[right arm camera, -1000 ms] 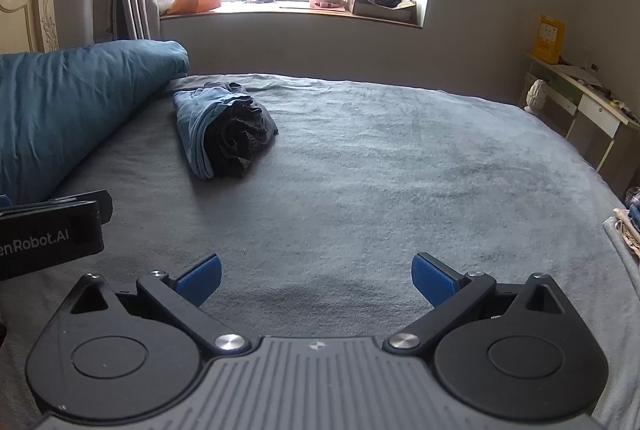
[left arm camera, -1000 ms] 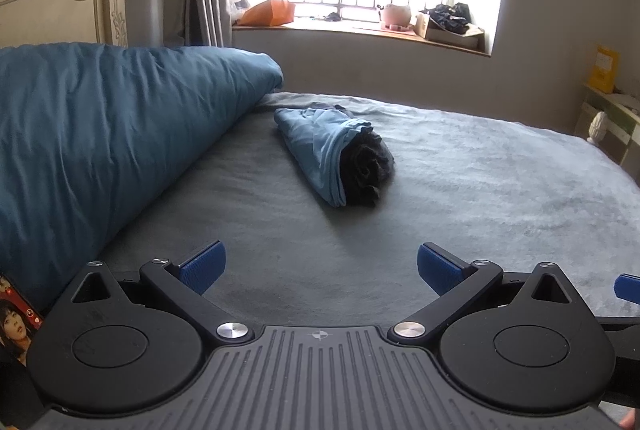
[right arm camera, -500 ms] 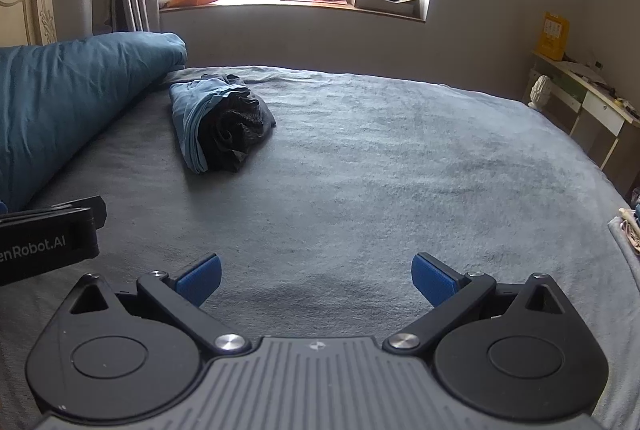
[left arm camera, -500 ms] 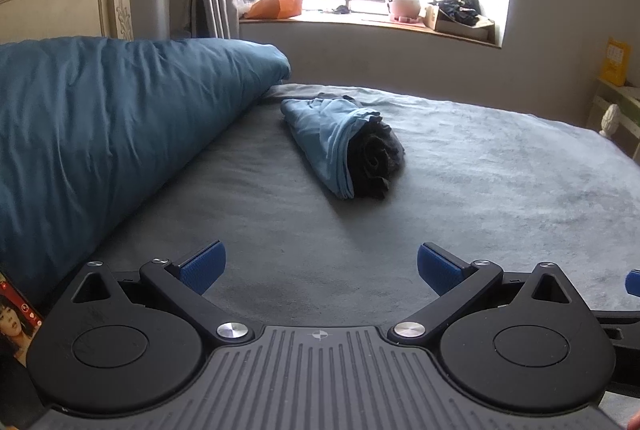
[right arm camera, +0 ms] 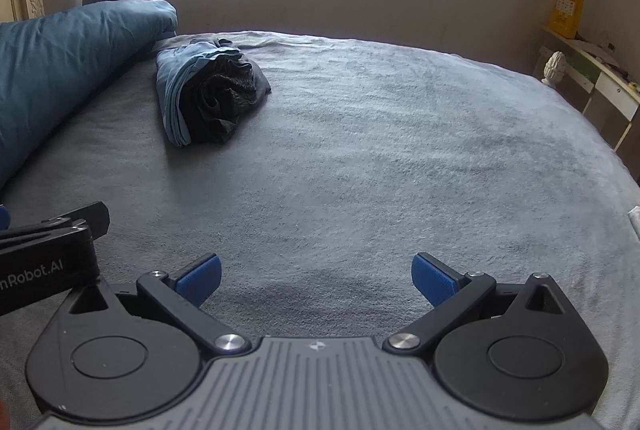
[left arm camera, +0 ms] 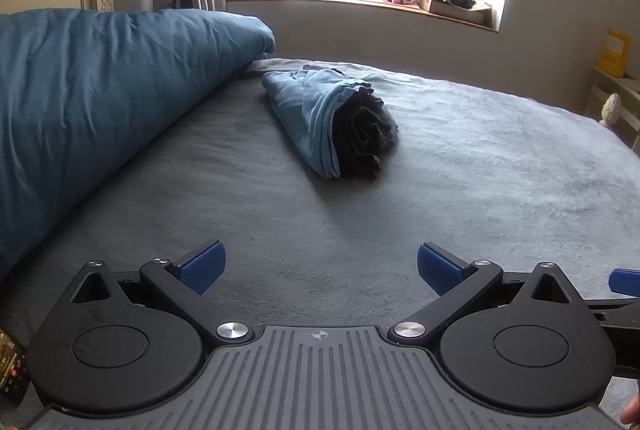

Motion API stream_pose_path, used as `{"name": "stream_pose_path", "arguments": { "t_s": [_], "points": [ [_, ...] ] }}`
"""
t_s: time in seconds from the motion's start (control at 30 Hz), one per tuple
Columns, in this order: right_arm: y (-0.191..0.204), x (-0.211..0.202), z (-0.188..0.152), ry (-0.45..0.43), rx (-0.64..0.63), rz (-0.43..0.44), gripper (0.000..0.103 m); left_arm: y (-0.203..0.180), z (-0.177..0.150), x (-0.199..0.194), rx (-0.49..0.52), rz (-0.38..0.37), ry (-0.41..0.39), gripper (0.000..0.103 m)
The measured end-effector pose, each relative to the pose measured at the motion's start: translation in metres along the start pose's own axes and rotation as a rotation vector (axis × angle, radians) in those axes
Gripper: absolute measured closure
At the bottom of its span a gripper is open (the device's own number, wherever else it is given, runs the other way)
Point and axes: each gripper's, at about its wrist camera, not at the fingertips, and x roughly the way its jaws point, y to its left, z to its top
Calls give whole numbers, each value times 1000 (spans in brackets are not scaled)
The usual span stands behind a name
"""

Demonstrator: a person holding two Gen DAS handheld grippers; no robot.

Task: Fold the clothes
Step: 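Move both grippers toward the rolled light-blue and black clothing bundle, then grasp the light-blue shirt with the left gripper while the right gripper grasps it too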

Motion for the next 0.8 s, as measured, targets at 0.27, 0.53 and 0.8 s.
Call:
{"name": "stream_pose_path", "arguments": {
  "t_s": [0.27, 0.53, 0.8],
  "points": [
    [6, 41, 9, -11, 14, 78, 0, 2, 10, 46, 43, 65, -66, 0],
    [12, 72, 16, -64, 33, 120, 3, 1, 40, 127, 182, 156, -240, 2],
    [8, 96, 16, -33, 65, 171, 25, 5, 55, 177, 183, 92, -224, 46]
  ]
}}
